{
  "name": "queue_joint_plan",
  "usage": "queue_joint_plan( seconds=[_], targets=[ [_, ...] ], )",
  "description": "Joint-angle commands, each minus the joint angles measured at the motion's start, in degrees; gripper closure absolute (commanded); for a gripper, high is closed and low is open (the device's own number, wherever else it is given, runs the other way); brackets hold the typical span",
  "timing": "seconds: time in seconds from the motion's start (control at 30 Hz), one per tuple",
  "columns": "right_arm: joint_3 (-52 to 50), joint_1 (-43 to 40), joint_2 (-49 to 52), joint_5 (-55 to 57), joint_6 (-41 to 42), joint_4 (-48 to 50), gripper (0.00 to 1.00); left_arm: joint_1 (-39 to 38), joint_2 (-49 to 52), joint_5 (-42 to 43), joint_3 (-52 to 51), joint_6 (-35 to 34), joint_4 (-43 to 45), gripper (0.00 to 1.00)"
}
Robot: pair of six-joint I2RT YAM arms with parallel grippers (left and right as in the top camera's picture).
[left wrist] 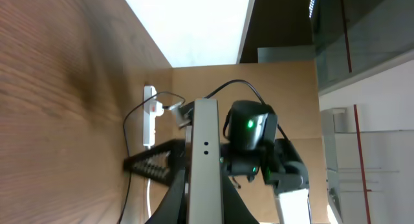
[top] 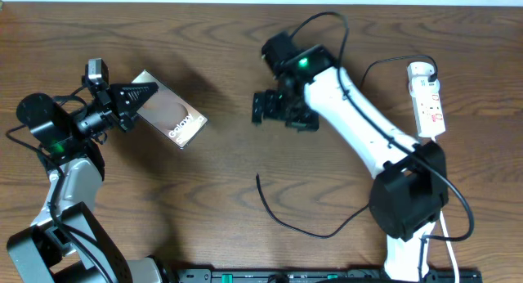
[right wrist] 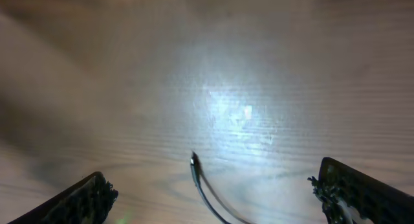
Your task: Plug charger to phone and switch on socket
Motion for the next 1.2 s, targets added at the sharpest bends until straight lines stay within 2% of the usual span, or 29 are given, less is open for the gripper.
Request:
queue_joint_plan(
  seconds=[0.0,0.2,0.7,1.0,1.17],
  targets=[
    [-2.16,2.67,0.17,3.37,-0.31,-0.17,0.01,0.31,-0.85,1.46,1.51,0.72,0.55,0.93],
    [-7.02,4.98,0.17,3.32,2.49,0.90,0.01,1.51,-0.85,1.46,1.51,0.70,0.57,0.93],
    [-14.97,13.35,0.17,3.06,5.68,4.76,0.01,14.23,-0.85,1.46,1.55,0.70,0.55,0.93],
    [-19.67,18.05,0.17,2.73,7.67,8.94,0.04,15.85,-0.85,1.46,1.55,0.70,0.55,0.93],
    [-21.51,18.38,0.17,2.97,8.50,10.16,0.10,15.85,-0.85,1.46,1.55,0.70,0.55,0.93]
  ],
)
